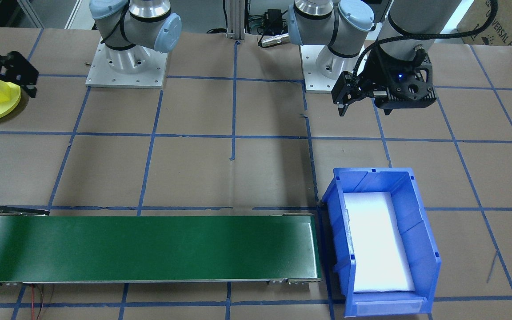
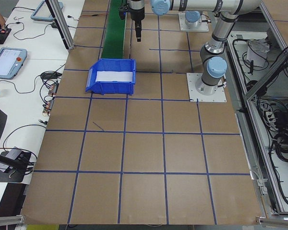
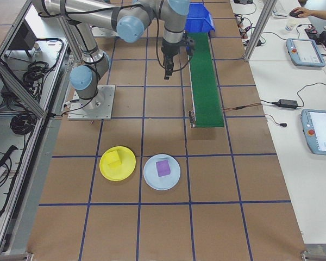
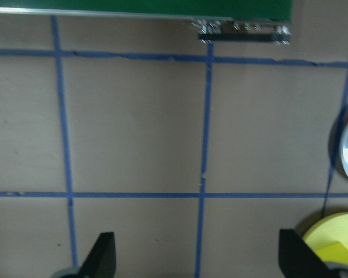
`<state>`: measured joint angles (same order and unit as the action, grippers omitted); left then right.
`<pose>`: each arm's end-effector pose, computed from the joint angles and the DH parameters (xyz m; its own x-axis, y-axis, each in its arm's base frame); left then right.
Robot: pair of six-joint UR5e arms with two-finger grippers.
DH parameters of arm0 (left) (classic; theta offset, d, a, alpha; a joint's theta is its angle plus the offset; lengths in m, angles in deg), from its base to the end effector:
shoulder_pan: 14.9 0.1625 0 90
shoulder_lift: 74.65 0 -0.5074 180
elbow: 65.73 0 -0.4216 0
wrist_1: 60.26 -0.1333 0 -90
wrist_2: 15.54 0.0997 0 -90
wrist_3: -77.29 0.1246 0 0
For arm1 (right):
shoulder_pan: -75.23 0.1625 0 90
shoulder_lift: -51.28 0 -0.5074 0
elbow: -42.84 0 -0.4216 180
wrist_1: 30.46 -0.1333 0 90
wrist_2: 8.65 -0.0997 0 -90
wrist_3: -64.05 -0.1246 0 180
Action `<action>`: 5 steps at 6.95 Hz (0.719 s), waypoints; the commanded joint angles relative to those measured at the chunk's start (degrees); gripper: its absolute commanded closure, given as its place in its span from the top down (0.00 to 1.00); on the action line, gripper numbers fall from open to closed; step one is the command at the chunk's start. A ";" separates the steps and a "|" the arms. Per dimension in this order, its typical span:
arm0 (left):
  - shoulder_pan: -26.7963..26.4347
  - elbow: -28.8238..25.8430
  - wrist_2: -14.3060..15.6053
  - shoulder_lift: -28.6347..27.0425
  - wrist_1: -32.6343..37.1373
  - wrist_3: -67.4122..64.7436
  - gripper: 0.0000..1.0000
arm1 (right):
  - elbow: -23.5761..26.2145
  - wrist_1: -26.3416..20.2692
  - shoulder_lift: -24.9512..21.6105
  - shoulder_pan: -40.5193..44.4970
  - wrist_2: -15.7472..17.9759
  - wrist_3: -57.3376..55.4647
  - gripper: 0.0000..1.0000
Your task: Move block left to right into plate
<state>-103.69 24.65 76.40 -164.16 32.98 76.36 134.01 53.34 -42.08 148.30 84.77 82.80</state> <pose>-0.1183 -0.5126 0.5409 -0.9988 -0.0355 -0.0347 -0.0373 0.9978 0.0540 -0.0200 -0.4981 0.5541 -0.9988 -0.0353 0.0339 -0.0323 0.9958 0.0853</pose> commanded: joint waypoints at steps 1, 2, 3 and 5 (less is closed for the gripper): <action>-0.24 0.06 0.08 0.03 0.10 -0.03 1.00 | -6.24 -0.30 3.95 10.74 -9.28 -16.47 1.00; -0.24 0.06 -0.01 0.04 0.10 -0.03 1.00 | -7.40 -0.47 4.32 12.77 -7.74 -18.38 1.00; -0.24 0.06 -0.01 0.04 0.19 -0.03 1.00 | -7.58 -0.30 4.32 14.97 -3.81 -18.40 1.00; -0.24 0.06 -0.01 0.04 0.19 -0.03 1.00 | -9.08 -1.43 5.46 16.13 -3.25 -18.40 1.00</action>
<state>-103.92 24.70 76.40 -164.13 33.16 76.32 125.63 52.63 -37.25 163.56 80.86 64.54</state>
